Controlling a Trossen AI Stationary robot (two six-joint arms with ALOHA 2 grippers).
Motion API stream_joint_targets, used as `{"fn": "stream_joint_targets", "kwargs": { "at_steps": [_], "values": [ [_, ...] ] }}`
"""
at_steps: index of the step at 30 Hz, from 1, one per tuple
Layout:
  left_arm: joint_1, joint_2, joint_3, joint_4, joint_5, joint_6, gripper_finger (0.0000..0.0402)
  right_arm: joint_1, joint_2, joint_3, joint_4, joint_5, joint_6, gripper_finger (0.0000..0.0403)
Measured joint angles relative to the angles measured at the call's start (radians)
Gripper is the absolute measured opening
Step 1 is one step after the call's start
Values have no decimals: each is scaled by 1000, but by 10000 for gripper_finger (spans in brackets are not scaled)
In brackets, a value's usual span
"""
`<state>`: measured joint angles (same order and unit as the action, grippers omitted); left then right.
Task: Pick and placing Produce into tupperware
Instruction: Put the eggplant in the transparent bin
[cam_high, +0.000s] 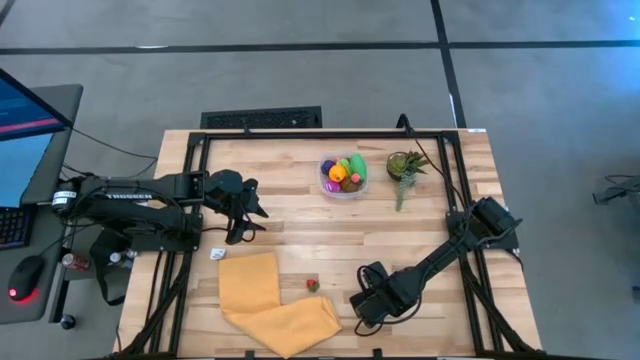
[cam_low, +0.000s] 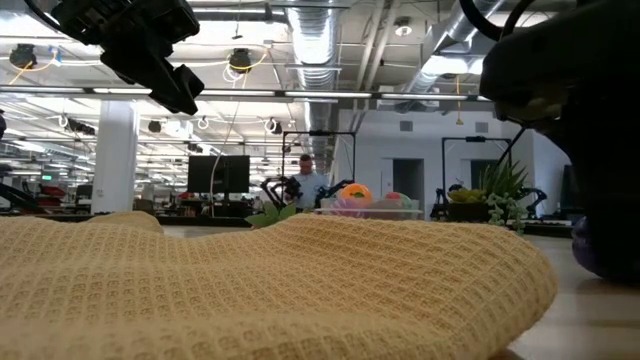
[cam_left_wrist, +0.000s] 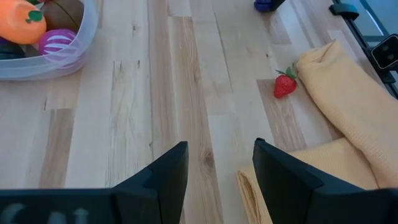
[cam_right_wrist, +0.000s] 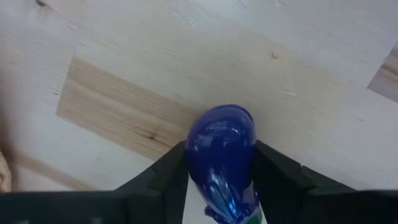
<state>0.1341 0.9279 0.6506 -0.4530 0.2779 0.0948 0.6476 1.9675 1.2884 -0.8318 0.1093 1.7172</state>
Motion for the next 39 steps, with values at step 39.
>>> {"fn": "stream_joint_targets", "kwargs": {
  "at_steps": [39],
  "values": [
    [0, 0, 0, 0, 0, -12, 169, 0, 2, 0, 3, 0, 1, 184]
  ]
}}
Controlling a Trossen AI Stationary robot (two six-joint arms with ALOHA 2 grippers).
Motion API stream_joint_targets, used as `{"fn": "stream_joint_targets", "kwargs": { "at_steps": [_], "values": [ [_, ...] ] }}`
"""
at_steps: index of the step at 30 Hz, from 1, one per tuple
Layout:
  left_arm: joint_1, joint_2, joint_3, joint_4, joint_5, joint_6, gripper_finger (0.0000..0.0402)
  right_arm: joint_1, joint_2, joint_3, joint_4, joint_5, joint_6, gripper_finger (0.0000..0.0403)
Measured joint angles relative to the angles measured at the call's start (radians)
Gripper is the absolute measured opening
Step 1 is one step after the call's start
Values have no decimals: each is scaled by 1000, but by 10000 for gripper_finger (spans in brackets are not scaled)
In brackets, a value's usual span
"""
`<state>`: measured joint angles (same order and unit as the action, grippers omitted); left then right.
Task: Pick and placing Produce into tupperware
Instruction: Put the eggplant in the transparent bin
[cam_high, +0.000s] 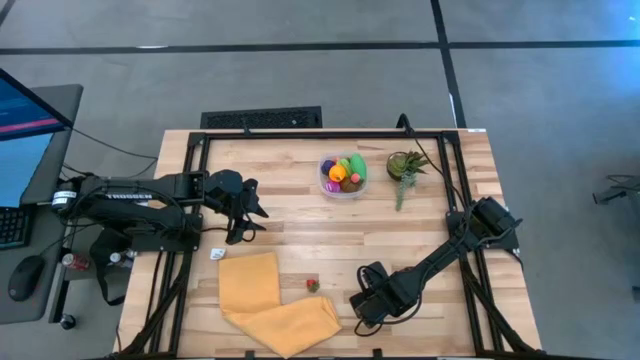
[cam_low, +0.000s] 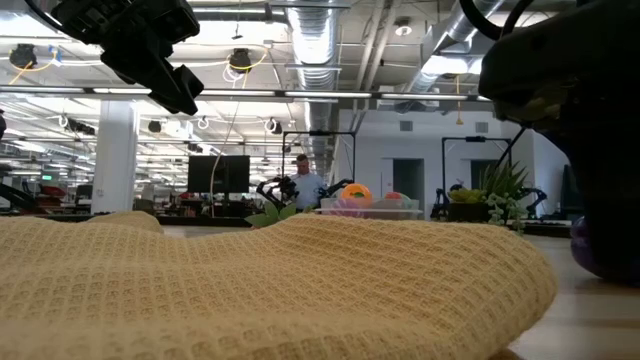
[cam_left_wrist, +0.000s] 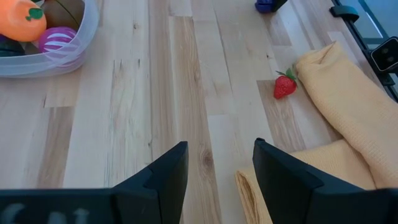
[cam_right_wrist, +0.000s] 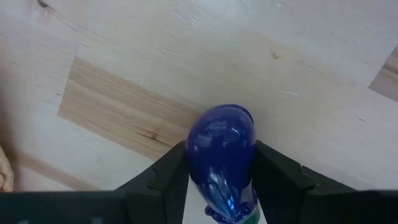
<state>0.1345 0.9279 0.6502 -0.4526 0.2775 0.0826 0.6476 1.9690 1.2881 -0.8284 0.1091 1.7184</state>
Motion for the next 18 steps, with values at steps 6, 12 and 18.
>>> {"fn": "stream_joint_targets", "kwargs": {
  "at_steps": [6, 12, 18],
  "values": [
    [0, 0, 0, 0, 0, 0, 169, 0, 1, -1, 2, 0, -1, 190],
    [0, 0, 0, 0, 0, 0, 169, 0, 1, -1, 2, 0, -1, 177],
    [0, 0, 0, 0, 0, 1, 169, 0, 1, 0, 3, 0, -1, 177]
  ]
}}
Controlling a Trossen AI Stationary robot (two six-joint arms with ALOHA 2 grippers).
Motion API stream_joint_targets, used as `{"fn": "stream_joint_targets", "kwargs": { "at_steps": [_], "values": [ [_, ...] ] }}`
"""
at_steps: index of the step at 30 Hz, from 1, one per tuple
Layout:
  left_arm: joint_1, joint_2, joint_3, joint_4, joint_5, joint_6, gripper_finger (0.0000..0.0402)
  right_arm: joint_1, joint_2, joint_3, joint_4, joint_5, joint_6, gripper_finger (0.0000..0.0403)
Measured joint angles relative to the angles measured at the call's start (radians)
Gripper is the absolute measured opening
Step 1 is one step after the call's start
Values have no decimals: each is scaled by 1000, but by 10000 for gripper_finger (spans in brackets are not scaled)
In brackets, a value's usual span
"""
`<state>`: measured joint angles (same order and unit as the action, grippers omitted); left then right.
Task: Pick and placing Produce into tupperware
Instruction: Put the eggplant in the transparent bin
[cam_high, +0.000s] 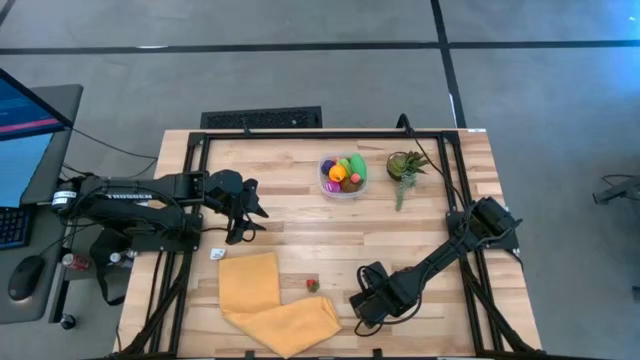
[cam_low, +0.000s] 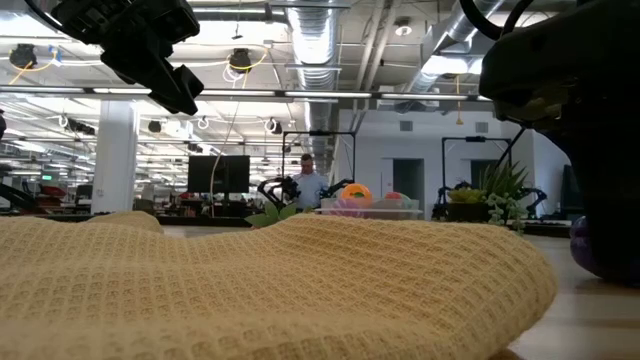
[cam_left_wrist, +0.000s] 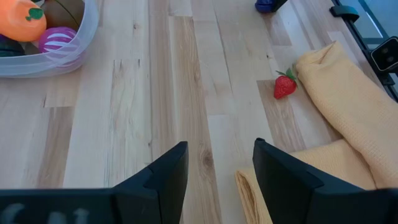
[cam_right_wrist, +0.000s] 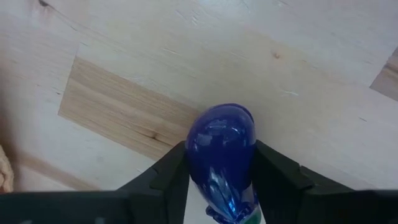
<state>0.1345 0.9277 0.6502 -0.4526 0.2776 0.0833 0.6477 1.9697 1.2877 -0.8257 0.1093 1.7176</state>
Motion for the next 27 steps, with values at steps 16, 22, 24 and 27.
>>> {"fn": "stream_joint_targets", "kwargs": {
  "at_steps": [16, 22, 24, 27],
  "values": [
    [0, 0, 0, 0, 0, 0, 169, -2, -5, 0, 6, 3, 0, 178],
    [0, 0, 0, 1, 0, 0, 169, -9, -5, 19, 3, 25, -11, 173],
    [0, 0, 0, 4, 0, 0, 169, -19, -5, 30, -4, 26, -39, 172],
    [0, 0, 0, 5, 0, 0, 169, -40, -5, 45, -9, 27, -81, 175]
  ]
}}
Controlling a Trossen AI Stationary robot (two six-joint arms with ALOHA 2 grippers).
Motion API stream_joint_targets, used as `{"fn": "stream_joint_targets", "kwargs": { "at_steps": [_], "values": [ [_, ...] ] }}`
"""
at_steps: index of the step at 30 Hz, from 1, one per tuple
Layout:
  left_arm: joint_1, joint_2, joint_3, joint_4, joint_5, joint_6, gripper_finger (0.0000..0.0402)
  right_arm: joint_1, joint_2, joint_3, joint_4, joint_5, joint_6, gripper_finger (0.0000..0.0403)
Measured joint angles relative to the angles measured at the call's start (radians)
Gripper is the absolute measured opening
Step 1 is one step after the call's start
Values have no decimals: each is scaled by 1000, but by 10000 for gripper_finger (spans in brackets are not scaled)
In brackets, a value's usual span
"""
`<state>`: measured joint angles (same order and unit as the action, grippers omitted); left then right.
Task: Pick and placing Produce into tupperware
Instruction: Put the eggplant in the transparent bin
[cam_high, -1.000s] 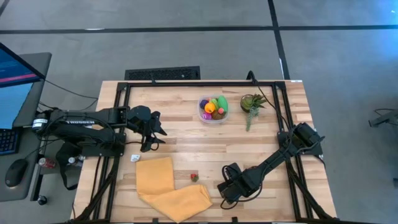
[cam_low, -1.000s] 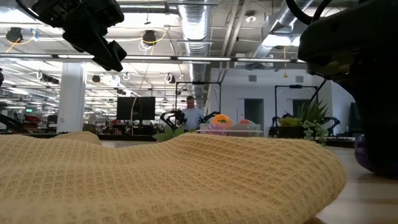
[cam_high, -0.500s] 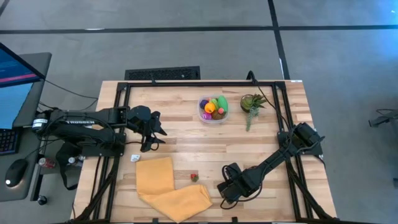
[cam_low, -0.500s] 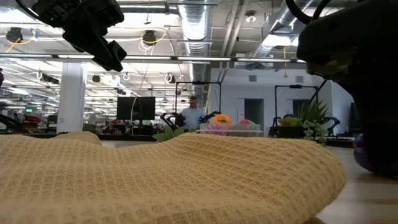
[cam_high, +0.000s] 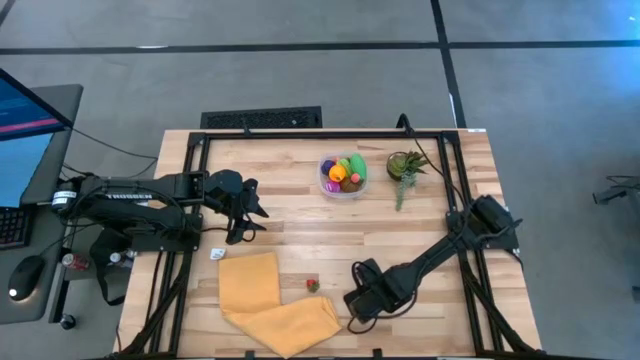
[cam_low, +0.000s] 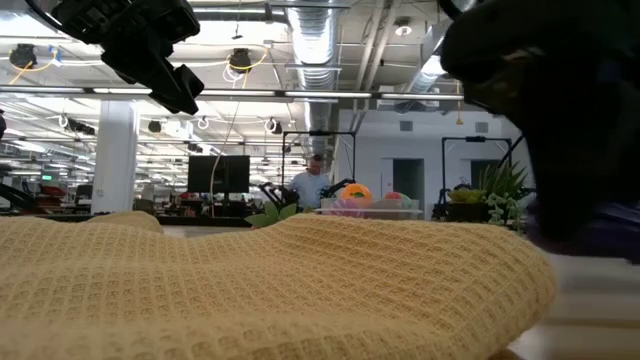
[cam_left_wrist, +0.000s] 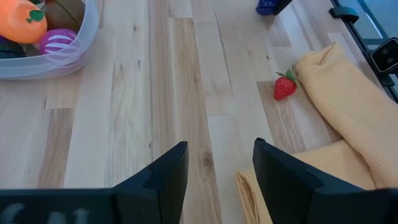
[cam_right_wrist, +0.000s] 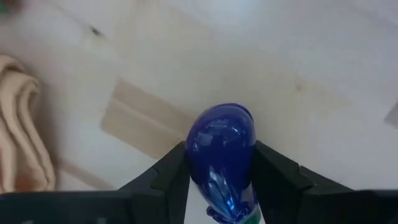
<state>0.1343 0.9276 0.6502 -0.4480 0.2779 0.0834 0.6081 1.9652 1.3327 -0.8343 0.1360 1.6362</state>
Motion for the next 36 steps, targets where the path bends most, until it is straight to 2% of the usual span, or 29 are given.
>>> {"fn": "stream_joint_targets", "kwargs": {
  "at_steps": [11, 19, 36],
  "values": [
    [0, 0, 0, -1, 5, -1, 169, -75, -2, 87, -97, 67, -168, 171],
    [0, 0, 0, -10, 33, -22, 169, -109, -22, 125, -149, 161, -204, 174],
    [0, 0, 0, -11, 53, -26, 169, -113, -248, 100, -337, 534, -65, 172]
  ]
}}
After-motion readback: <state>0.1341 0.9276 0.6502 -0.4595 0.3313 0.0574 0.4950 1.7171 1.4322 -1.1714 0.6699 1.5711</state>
